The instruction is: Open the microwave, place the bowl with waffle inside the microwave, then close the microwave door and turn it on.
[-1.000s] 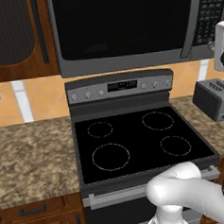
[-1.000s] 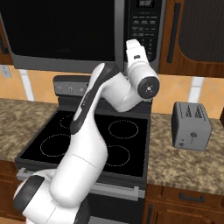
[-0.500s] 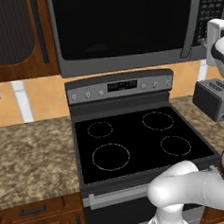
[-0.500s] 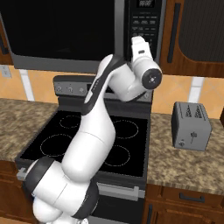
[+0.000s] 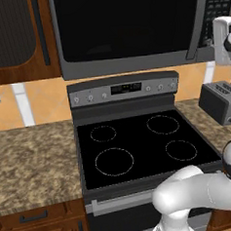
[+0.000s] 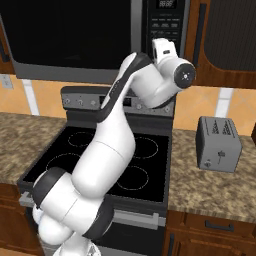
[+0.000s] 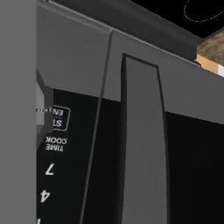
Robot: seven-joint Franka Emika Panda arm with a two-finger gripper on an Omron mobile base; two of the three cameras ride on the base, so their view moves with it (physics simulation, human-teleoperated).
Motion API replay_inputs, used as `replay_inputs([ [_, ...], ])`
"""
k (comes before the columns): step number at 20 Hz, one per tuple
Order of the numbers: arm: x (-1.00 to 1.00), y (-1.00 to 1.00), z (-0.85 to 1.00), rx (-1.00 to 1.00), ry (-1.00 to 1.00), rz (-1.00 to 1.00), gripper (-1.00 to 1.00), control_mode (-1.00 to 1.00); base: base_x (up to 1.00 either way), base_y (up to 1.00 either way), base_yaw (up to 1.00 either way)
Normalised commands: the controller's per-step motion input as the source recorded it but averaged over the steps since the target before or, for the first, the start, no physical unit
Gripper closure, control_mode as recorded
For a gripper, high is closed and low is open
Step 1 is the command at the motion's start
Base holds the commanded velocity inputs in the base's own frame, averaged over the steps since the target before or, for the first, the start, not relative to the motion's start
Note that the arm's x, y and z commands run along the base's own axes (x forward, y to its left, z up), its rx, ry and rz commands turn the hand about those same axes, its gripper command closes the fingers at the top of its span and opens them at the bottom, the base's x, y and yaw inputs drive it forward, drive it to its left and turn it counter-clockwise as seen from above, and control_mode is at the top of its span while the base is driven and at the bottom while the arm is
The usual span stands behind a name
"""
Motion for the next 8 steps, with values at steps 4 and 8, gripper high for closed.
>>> replay_inputs([
  [4,-0.98,-0.03,-0.44,0.00,-0.21,0.00,1.00,-1.00,0.00,0.00,0.00],
  [8,-1.00,0.00,-0.57,-0.02,-0.38,0.00,1.00,-1.00,0.00,0.00,0.00],
])
